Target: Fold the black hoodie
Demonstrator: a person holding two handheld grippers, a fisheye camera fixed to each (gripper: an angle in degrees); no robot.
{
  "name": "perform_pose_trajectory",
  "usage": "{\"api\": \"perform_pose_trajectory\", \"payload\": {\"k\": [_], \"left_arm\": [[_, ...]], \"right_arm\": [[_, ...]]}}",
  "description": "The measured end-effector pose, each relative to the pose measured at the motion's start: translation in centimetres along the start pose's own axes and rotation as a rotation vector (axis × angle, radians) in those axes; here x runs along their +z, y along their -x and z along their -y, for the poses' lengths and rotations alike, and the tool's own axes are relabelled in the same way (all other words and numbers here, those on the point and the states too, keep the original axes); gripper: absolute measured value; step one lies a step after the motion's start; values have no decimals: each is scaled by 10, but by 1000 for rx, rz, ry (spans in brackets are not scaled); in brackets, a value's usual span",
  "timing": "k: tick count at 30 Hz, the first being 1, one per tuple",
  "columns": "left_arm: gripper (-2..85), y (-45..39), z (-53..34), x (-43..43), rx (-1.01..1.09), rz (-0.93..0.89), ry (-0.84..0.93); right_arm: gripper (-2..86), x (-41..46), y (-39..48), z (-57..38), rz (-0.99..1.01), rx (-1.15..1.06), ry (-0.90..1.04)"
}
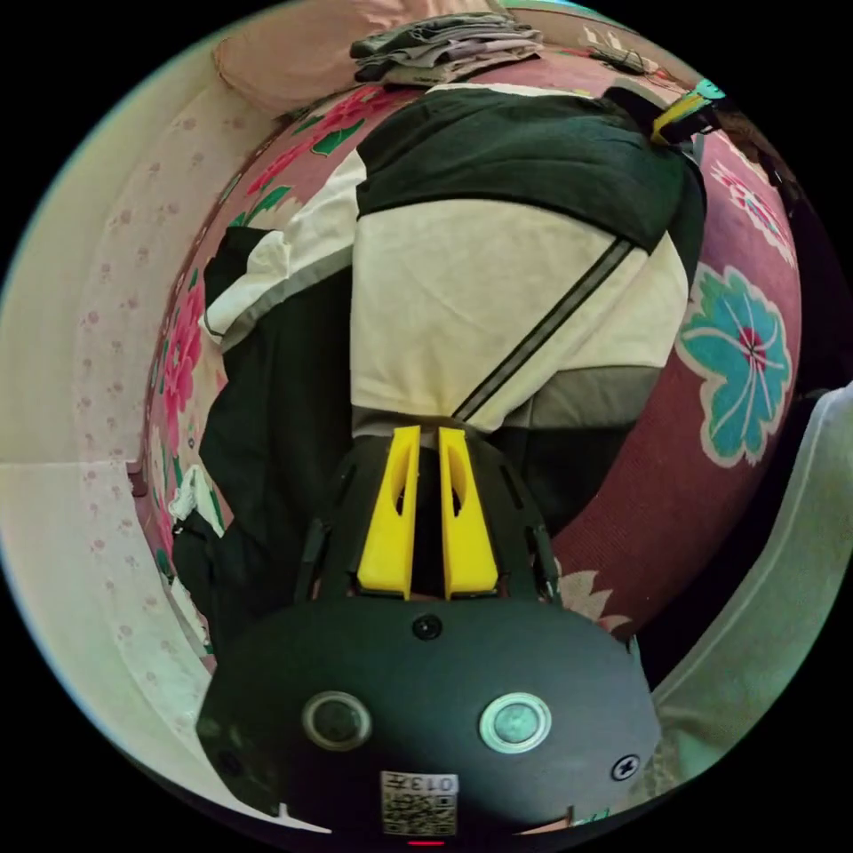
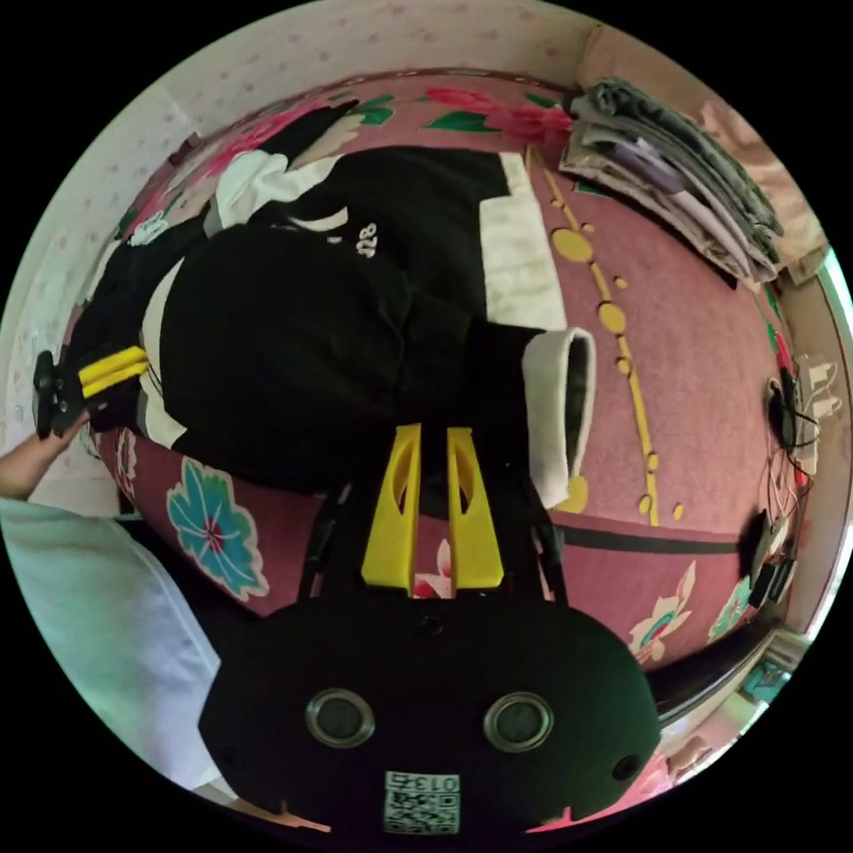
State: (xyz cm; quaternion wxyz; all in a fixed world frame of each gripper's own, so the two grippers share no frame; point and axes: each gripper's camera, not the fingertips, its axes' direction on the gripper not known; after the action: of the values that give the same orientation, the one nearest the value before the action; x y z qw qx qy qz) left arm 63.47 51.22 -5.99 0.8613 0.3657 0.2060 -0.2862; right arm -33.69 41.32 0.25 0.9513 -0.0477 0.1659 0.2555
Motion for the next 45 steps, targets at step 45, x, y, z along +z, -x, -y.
{"api": "perform_pose_trajectory", "payload": {"k": [45], "left_arm": [[84,416,-62,64,-689,-280,-209]], "right_arm": [[61,-41,73,281,-58,-324,-247]]}}
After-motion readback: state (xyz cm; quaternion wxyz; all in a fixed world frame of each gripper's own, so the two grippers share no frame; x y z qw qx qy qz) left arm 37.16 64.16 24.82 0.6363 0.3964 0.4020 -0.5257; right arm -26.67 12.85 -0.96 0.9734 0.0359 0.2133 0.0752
